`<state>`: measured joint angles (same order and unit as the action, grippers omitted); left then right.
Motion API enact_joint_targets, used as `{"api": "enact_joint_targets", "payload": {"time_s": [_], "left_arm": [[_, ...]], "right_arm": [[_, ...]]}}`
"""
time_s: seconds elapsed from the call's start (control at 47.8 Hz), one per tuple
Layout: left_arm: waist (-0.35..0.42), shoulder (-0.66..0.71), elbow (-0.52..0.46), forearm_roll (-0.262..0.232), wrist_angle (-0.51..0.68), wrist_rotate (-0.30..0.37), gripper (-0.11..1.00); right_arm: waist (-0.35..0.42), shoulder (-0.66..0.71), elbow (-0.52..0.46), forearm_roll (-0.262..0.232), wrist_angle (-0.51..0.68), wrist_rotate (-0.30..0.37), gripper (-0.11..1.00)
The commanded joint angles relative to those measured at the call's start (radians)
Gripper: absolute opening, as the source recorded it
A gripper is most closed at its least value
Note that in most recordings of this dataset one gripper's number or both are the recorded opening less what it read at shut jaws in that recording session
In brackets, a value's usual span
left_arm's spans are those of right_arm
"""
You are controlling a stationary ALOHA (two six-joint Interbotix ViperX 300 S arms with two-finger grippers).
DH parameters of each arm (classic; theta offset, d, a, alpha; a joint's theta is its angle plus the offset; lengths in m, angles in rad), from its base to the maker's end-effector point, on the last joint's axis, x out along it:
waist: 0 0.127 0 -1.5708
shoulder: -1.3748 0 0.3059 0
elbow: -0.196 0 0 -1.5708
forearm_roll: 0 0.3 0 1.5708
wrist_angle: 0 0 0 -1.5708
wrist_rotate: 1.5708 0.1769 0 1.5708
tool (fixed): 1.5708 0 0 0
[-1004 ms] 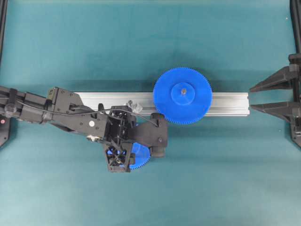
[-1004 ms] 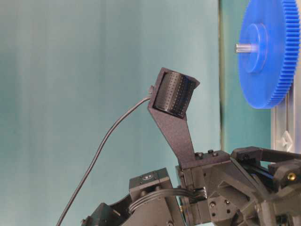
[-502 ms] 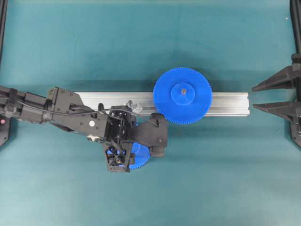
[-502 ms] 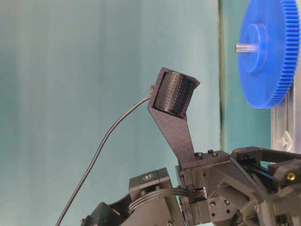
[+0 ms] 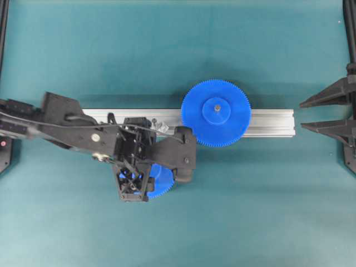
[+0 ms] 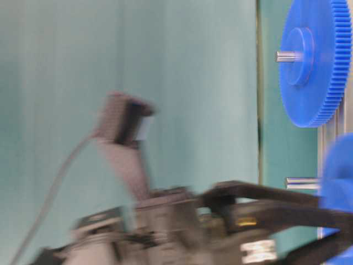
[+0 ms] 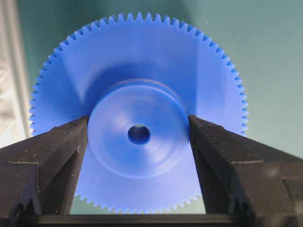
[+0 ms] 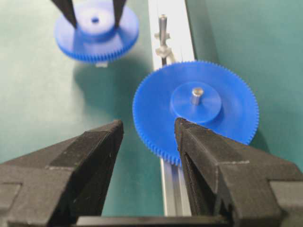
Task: Insert the small gear onto the shaft.
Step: 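Carry the small gear up to the empty shaft on the rail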
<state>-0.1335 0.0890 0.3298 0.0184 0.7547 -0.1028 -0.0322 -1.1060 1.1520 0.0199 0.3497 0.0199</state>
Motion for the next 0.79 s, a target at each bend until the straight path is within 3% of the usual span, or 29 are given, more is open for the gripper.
{"api": "enact_joint_targets", "payload": {"time_s": [0.0,0.209,0.502,0.774], "left_arm": [[0.012,-0.069,-0.037,0.003,0.044,0.002,0.71],[0.049,-0.133,-0.063,0.003,0.138,0.067,0.71],[0.13,-0.158,-0.078,0.003,0.138,0.212,0.71],[0.178,-0.135,-0.078,0.005,0.138,0.29,0.71]], "right_arm": [[-0.003,0.006,-0.011,0.002,-0.005,0.006,0.6],[-0.003,0.005,-0.009,0.002,-0.005,0.006,0.6],[-0.003,-0.005,-0.011,0.002,-0.005,0.006,0.6],[-0.003,-0.011,-0.012,0.002,-0.005,0.006,0.6]]}}
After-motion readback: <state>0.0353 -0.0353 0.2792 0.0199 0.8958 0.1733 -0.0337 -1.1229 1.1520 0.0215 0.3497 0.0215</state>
